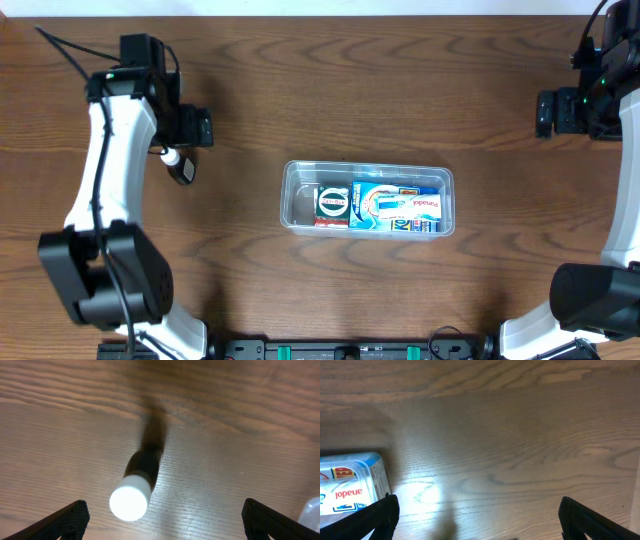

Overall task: Pack container
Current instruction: 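Move left gripper to the dark bottle and grasp it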

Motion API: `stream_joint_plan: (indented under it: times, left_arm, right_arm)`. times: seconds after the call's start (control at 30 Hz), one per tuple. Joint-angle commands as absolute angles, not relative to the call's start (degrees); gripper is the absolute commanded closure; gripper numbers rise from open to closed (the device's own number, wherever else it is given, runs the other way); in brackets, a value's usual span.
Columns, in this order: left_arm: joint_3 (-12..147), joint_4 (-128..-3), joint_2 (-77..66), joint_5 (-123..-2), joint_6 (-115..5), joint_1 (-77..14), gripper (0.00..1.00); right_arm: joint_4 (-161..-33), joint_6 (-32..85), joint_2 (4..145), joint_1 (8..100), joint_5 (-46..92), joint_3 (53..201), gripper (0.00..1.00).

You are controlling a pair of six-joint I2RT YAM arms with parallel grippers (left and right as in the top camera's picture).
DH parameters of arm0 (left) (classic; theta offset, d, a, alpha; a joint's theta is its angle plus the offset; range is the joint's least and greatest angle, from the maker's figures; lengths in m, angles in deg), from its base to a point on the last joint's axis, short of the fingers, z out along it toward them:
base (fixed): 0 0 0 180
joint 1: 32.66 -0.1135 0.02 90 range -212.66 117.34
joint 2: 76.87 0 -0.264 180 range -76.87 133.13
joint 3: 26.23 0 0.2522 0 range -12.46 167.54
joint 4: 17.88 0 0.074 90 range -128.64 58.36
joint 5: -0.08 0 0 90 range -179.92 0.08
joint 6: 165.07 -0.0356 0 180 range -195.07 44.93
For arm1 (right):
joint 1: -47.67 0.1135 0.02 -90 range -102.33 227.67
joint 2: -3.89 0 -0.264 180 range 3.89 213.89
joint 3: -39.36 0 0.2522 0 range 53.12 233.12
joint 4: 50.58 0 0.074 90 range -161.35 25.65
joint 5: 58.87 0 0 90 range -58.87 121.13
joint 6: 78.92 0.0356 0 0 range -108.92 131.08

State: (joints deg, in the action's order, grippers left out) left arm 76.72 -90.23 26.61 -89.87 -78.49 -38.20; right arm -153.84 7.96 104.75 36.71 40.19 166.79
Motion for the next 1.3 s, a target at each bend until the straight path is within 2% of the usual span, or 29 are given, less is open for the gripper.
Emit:
stream_joint_plan:
  times: [0.0,0.1,0.2,0.37,0.77,1.0,1.27]
  left_arm:
    - [77.12,-90.62,28.73,-89.52,-79.54,-38.48,0.02]
    - [77.12,-90.66,30.22,-90.63,-79.43,-38.55,0.00]
    - [76.70,-90.69,30.57,-91.22,-78.67,-38.77,0.06]
    - [76.22,-91.25,30.57,-91.20,-75.81,-39.73,0.09]
    - [72.92,-89.61,30.59,-90.98,-75.83,-40.36,0.09]
    - [72.70,-90.03,30.59,-90.55,-74.73,-40.36,0.22]
    - [69.82,-88.52,30.61,-90.61,-74.80,-40.36,0.24]
  right_arm:
    - [-153.86,8.68,103.87,36.45,40.78,167.45,0.01]
    - [-153.88,8.71,103.87,36.45,40.78,167.45,0.01]
    - [-153.88,8.68,103.87,36.43,40.78,167.45,0.01]
    - [-153.86,8.68,103.87,36.43,40.78,167.45,0.01]
    - [-153.88,8.68,103.87,36.45,40.78,167.45,0.01]
    - [-153.88,8.68,103.87,36.45,40.78,167.45,0.01]
    - [-153.88,8.68,103.87,36.45,40.78,167.45,0.01]
